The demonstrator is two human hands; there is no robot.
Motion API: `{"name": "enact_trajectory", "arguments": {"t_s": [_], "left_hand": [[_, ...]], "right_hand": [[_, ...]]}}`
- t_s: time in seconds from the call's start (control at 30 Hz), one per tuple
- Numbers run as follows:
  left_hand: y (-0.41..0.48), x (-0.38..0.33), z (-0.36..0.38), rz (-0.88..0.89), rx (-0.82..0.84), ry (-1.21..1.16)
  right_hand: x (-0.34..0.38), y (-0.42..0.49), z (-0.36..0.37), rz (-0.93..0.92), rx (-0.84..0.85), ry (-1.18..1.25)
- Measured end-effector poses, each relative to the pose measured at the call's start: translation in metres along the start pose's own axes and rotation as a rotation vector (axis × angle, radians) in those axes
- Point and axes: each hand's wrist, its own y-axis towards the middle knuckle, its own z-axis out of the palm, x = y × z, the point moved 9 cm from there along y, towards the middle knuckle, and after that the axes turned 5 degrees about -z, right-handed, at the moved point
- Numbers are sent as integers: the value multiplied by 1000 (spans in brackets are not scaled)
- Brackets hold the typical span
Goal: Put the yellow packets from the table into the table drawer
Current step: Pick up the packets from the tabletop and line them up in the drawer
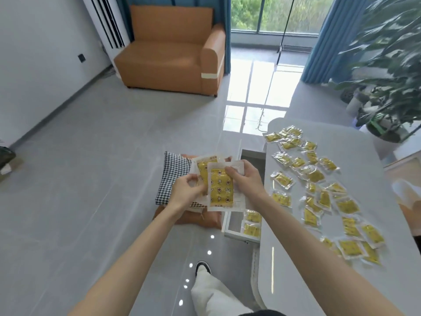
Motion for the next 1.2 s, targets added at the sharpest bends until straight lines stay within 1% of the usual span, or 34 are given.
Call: {"name": "enact_trajectory", "arguments": {"t_s": [0.17,0.27,0.33,0.43,0.5,0.57,0.63,0.77,0.87,0.97,1.0,1.03,1.2], "left_hand": [[91,-19,-21,29,102,115],[122,-39,-20,92,224,141],[142,-47,-14,110,314,136],[175,-55,1,91,437,111],[194,-54,15,48,504,79],[218,-49,32,-68,564,34],[241,-48,48,-138,592,14],[281,-62,72,-19,593,125],[311,-61,89,4,646,194],[336,-62,112,40,711,275],[340,-61,116,45,715,293],[344,-58,127,55,743,319],[348,-37,184,99,913,504]], "right_hand": [[-7,84,20,127,-60,44],[-15,127,26,156,-67,78],[-43,164,22,164,-99,142],[-16,175,25,211,-207,222],[-17,187,21,200,-271,240],[-22,199,12,176,-375,224],[-31,212,-1,147,-516,188],[-54,229,-15,205,-719,174],[-73,235,-15,281,-787,325],[-104,235,-14,405,-785,422],[-112,235,-11,428,-758,434],[-122,232,-10,444,-769,470],[-185,210,-15,486,-959,715]]}}
